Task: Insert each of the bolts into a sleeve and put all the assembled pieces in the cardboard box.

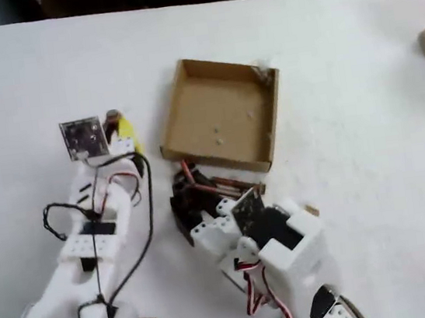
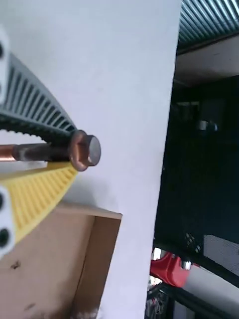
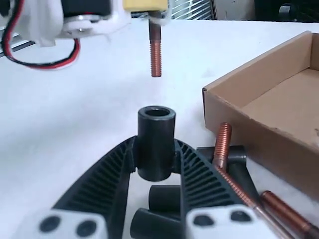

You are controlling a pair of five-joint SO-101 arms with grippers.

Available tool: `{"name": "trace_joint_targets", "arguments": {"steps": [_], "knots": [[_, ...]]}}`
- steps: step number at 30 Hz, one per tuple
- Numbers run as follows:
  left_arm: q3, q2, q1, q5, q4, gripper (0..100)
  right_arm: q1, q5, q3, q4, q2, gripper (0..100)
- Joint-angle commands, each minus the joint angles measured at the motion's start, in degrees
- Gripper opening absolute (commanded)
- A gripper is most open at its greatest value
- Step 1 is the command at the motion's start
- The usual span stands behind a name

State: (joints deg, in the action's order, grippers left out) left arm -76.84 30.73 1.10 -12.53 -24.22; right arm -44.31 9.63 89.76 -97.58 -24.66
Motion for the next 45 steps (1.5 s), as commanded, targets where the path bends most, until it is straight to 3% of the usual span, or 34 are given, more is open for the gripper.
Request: {"name": "trace_joint_targets", "arguments": {"steps": [1, 9, 17, 26, 32, 45], "knots": [[0.5, 7.0, 2.1, 0.4, -1.8, 2, -0.4, -0.3, -0.4, -1.1, 0.1, 1.6], [-6.6, 21.6, 9.5, 0.4, -1.1, 2, -0.4, -0.3, -0.3, -1.1, 0.1, 1.6], [-7.3, 32.4, 12.7, 0.4, 12.1, 2, -0.4, -0.3, -0.3, -1.1, 0.1, 1.6], [-7.3, 35.7, 13.8, 0.1, 22.0, 2, -0.3, -0.3, -0.4, -1.1, 0.1, 1.6], [-7.4, 39.9, 18.7, 0.1, 27.9, 2, -0.2, -0.3, -0.4, -1.1, 0.1, 1.6], [-12.0, 44.7, 19.8, 0.1, 30.5, 2, -0.2, -0.3, -0.4, -1.1, 0.1, 1.6]]}}
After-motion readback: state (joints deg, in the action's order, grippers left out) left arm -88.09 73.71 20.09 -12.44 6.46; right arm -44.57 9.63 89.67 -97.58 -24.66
